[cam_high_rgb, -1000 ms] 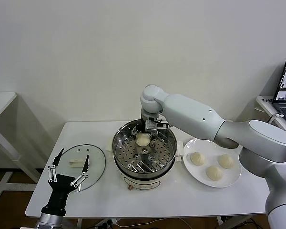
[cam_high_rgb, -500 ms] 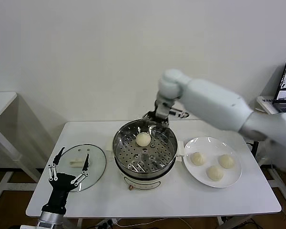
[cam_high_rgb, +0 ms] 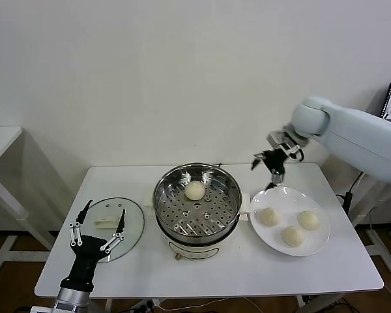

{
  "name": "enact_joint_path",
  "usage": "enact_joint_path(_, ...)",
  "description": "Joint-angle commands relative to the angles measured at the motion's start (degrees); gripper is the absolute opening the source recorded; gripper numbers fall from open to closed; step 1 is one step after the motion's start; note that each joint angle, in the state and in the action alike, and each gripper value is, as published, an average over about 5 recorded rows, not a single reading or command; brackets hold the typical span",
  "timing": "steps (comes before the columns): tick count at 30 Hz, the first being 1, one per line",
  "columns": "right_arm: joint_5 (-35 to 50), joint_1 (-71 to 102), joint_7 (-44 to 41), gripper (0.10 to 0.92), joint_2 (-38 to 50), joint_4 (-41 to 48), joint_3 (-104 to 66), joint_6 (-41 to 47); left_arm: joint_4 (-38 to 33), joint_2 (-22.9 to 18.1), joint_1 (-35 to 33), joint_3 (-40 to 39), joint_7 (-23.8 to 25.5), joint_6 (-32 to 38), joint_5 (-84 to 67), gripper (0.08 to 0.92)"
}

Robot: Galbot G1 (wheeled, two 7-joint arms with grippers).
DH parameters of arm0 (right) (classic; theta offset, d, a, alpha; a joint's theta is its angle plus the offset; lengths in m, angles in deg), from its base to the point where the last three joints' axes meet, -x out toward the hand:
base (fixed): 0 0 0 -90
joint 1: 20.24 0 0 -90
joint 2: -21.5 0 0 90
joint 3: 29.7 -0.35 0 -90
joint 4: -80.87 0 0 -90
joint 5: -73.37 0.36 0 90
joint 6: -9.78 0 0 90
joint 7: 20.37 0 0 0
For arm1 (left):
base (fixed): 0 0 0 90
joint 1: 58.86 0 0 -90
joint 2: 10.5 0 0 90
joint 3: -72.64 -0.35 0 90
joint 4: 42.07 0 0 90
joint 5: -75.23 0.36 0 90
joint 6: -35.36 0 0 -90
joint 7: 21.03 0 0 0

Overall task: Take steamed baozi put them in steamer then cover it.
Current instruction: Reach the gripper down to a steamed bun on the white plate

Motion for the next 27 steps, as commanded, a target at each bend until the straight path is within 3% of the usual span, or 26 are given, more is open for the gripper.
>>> enact_joint_path(1,5.19,6.13,4.08,0.823,6.24,0.19,4.41,8.32,0.47,-0.23,0.13,-0.27,-0.08,-0.20,0.07,0.823)
enact_joint_path(27,-1.94,19.02,10.47,0.823,-5.29,13.47,-6.81,6.25,-0.89,-0.18,-0.63,1.40,-0.59,-1.62,-0.64,0.823)
